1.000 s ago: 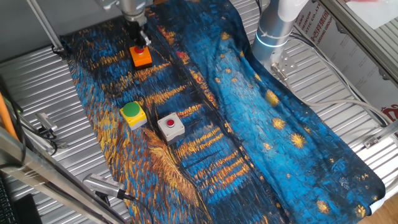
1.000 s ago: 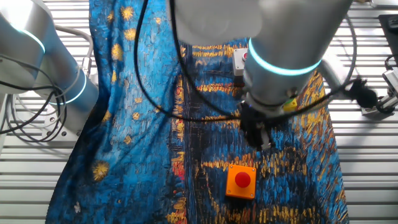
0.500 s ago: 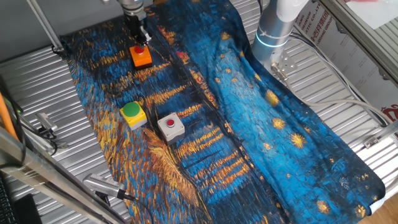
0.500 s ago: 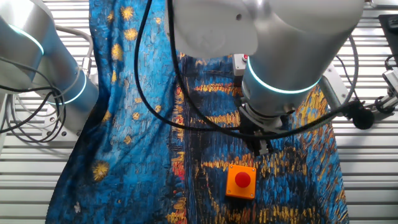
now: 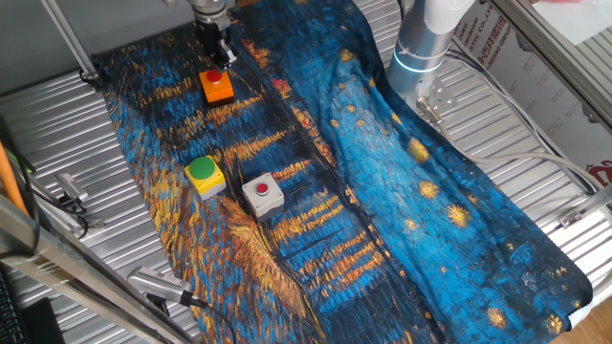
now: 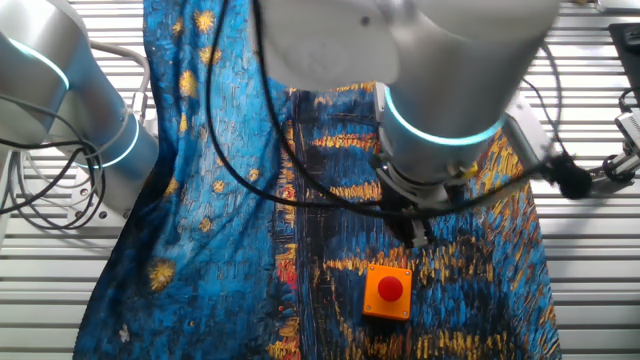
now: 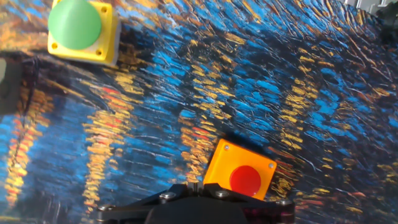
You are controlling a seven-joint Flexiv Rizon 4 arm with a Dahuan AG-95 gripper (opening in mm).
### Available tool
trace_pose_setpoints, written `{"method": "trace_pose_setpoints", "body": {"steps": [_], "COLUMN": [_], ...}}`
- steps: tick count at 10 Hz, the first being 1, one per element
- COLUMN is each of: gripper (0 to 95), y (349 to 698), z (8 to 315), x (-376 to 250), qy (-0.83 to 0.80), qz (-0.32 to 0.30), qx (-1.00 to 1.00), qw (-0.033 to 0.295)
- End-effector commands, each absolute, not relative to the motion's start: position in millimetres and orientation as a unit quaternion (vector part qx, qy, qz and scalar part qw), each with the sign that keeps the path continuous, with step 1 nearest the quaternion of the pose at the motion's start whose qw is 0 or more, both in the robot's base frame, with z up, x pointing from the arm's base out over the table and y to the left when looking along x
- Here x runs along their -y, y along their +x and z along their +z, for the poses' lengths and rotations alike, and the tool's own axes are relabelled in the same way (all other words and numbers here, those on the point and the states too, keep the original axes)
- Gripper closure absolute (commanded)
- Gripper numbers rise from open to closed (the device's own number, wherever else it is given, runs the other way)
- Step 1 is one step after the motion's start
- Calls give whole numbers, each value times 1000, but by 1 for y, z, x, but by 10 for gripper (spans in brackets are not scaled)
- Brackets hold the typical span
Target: Press three buttons from left to right in sequence
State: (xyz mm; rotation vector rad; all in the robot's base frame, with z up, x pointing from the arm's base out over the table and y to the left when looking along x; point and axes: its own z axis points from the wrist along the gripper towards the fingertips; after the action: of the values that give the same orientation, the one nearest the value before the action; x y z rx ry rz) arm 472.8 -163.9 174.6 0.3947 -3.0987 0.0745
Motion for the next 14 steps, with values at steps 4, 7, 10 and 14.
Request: {"method": "trace_pose_setpoints", "body": {"steps": [4,7,10,14], "gripper": [950,950,950,950], "y": [470,470,470,469], "z": [176,176,176,175], "x": [163,163,163,168], "qy": [-11,-18,-12,-8], "qz": [-9,-12,-14,-9], "qx": [1000,1000,1000,999], "qw": [15,23,26,34]}}
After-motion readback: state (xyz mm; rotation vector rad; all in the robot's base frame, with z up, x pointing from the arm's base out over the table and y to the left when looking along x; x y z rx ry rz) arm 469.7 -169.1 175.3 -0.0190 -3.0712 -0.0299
